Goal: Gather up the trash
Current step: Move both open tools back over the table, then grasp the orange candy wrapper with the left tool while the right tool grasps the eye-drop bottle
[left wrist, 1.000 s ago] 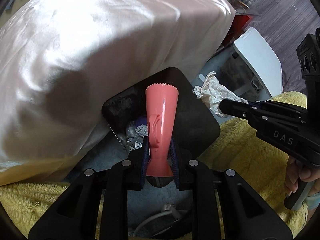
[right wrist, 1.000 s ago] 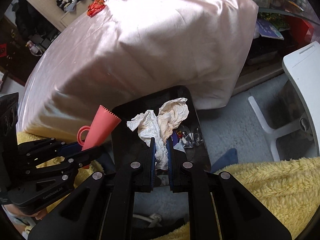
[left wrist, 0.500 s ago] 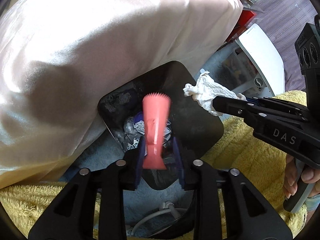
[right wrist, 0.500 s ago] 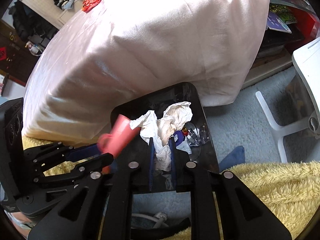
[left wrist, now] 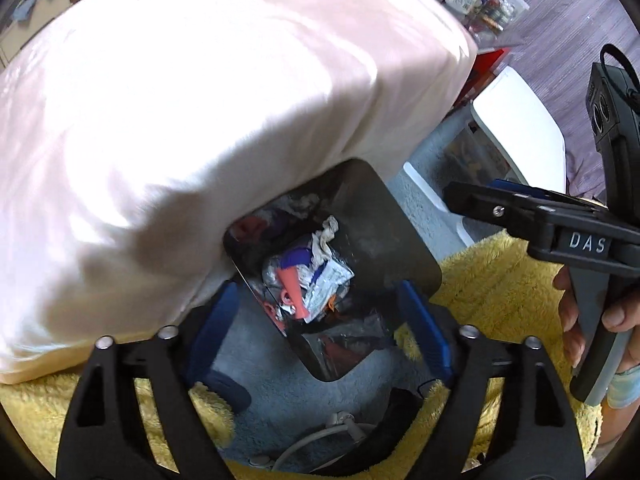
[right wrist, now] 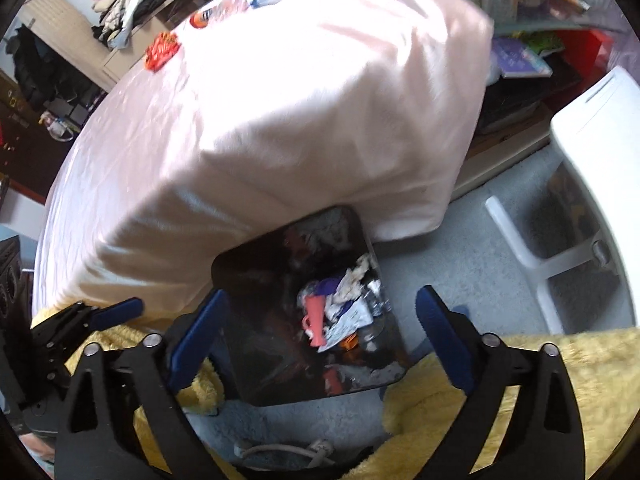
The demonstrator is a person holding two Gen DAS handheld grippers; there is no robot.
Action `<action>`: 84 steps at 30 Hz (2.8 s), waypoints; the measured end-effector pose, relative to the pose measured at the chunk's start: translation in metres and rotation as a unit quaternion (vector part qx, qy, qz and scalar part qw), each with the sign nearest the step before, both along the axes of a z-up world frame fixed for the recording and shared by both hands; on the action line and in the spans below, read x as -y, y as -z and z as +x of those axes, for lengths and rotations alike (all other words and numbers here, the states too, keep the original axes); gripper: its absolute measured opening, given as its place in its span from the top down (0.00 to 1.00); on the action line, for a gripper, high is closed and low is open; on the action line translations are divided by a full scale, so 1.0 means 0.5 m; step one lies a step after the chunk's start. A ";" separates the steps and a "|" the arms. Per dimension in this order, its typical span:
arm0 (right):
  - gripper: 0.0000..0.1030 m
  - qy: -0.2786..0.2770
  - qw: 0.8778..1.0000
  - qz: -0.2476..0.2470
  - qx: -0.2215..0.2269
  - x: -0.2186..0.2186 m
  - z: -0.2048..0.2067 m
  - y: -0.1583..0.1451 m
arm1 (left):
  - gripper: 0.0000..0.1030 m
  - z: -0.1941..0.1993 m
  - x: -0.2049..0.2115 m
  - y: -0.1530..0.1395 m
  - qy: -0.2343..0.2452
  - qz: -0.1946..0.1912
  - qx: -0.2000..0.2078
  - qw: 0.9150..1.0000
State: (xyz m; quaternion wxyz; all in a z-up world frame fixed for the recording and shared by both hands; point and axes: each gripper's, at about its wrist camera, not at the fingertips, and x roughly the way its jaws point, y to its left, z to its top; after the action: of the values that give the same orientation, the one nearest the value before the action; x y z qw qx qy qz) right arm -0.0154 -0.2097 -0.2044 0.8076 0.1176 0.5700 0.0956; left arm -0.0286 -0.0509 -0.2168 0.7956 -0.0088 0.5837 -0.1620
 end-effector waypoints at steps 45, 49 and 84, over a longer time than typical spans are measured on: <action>0.44 -0.073 0.989 -0.046 0.119 -0.077 0.456 -0.078 | 0.25 0.509 -0.217 -0.127 -0.127 0.050 0.099 0.986; 0.45 -0.086 0.985 -0.063 0.132 -0.094 0.478 -0.073 | 0.25 0.552 -0.219 -0.114 -0.125 0.054 0.095 0.986; 0.80 -0.085 0.990 -0.053 0.096 -0.075 0.261 -0.092 | 0.61 0.324 -0.154 -0.106 -0.078 -0.009 0.076 0.994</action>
State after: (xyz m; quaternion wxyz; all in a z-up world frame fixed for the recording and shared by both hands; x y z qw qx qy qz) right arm 0.1149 -0.1723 -0.1583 0.8524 0.0160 0.5023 0.1446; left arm 0.1335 0.0259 -0.1639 0.8476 -0.0493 0.5178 -0.1046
